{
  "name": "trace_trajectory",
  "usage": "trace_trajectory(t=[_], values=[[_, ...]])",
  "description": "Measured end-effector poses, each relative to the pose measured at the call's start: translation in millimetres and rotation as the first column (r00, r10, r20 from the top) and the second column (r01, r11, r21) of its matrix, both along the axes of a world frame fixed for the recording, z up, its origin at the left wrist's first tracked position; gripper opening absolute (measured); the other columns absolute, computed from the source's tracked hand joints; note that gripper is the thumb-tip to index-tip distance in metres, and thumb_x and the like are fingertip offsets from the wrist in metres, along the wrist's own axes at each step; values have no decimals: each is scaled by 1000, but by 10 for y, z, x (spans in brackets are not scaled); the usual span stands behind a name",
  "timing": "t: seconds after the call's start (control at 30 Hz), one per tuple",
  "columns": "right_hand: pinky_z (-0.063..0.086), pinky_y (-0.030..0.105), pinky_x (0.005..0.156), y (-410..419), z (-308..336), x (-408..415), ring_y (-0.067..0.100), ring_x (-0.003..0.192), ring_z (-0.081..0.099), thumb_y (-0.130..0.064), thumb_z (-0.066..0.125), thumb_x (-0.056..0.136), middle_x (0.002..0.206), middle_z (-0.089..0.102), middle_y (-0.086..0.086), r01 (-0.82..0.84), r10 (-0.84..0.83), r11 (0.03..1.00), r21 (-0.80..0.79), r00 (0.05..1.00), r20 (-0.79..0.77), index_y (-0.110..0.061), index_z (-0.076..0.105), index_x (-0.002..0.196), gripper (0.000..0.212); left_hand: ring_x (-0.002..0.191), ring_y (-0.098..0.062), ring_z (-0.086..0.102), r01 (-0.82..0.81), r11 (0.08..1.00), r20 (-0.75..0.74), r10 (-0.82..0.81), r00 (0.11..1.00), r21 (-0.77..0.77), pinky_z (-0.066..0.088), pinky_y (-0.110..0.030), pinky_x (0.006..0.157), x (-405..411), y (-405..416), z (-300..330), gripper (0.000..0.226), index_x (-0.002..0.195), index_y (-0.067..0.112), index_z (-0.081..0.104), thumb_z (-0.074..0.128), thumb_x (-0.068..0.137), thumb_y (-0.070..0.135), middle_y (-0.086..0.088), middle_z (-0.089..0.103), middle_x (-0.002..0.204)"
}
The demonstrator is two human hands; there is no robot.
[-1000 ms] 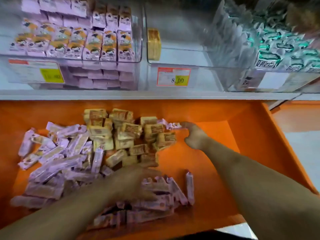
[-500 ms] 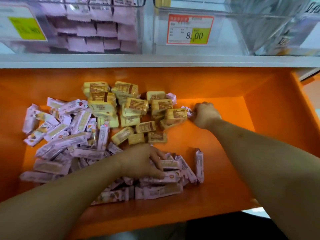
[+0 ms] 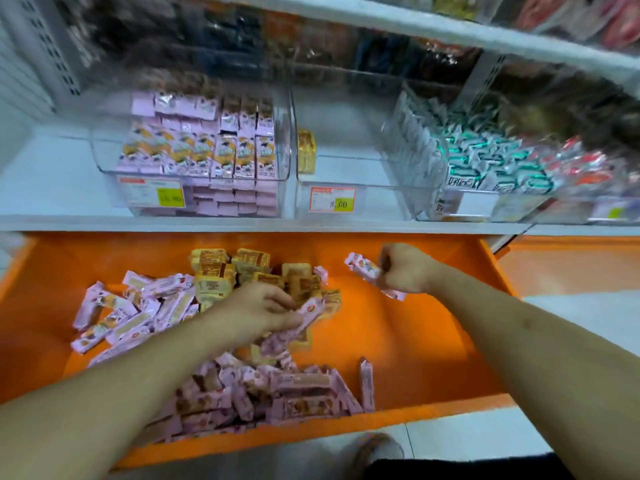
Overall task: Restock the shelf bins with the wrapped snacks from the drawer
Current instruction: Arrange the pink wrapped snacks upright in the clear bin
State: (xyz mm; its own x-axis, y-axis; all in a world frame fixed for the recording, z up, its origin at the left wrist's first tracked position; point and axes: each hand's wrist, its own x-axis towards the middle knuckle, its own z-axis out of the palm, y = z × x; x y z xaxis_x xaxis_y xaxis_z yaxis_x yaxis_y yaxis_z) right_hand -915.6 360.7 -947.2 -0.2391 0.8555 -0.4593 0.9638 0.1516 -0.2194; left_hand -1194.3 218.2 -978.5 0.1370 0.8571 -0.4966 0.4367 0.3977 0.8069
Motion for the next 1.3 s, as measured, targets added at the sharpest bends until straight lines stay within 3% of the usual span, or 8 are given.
trace_trajectory(t=[0.17,0.3,0.4,0.63,0.73,0.9,1.03,1.3], values=[[58,58,57,-464,803,-326,34,57,68,-10,90,75,71,64,6,42,-20,998,38,885,-465,-11,58,96,39,72,-1,61,-161,980,78,153,985,117,47,-17,65,-205,-66,746,28,108,20,78,84,86,37,8,73,94],[59,47,52,-941,1229,-681,22,56,59,-10,91,80,79,52,5,71,-34,997,24,712,-702,-7,55,103,43,79,-24,67,-308,947,197,286,938,94,57,-52,92,-409,-224,1210,57,95,21,81,94,54,59,-2,76,86],[56,32,50,-1241,1345,-950,12,55,55,-10,88,83,83,51,6,104,-79,994,-19,605,-792,-3,55,108,42,89,-26,70,-427,898,258,389,884,108,57,-52,96,-507,-324,1400,64,92,22,77,97,47,63,-4,77,94],[57,41,57,-1346,1277,-1403,25,69,48,-13,86,87,77,39,7,109,-102,992,-58,448,-888,-10,51,99,37,69,-18,60,-556,815,377,468,799,165,40,-34,69,-536,-407,1524,63,83,18,58,98,50,53,5,67,67],[60,54,61,-1253,1255,-1525,20,65,49,-10,86,86,71,40,1,116,-120,990,-77,436,-892,-10,51,99,37,75,-22,70,-549,822,446,440,779,147,53,-37,66,-596,-332,1533,64,93,9,61,99,51,39,-12,78,86],[60,34,59,-1095,1317,-1612,11,62,59,9,76,88,78,51,7,11,-145,988,-153,395,-907,-4,50,109,36,76,-27,73,-552,818,426,446,787,164,58,-48,79,-746,-171,1497,42,99,3,64,93,70,8,-10,74,77],[62,35,65,-1019,1285,-1630,7,71,63,13,76,86,79,63,-9,-28,-123,989,-143,364,-923,-5,51,111,40,60,-14,65,-544,823,442,431,786,164,48,-29,60,-797,-98,1508,39,95,11,60,92,73,9,0,70,68],[58,25,64,-1058,1233,-1691,11,81,63,-9,89,82,110,59,-1,57,-74,997,-56,400,-914,-25,59,102,40,67,-15,71,-549,824,451,441,776,138,57,-39,72,-795,-91,1521,43,101,10,56,92,76,13,-2,75,74]])
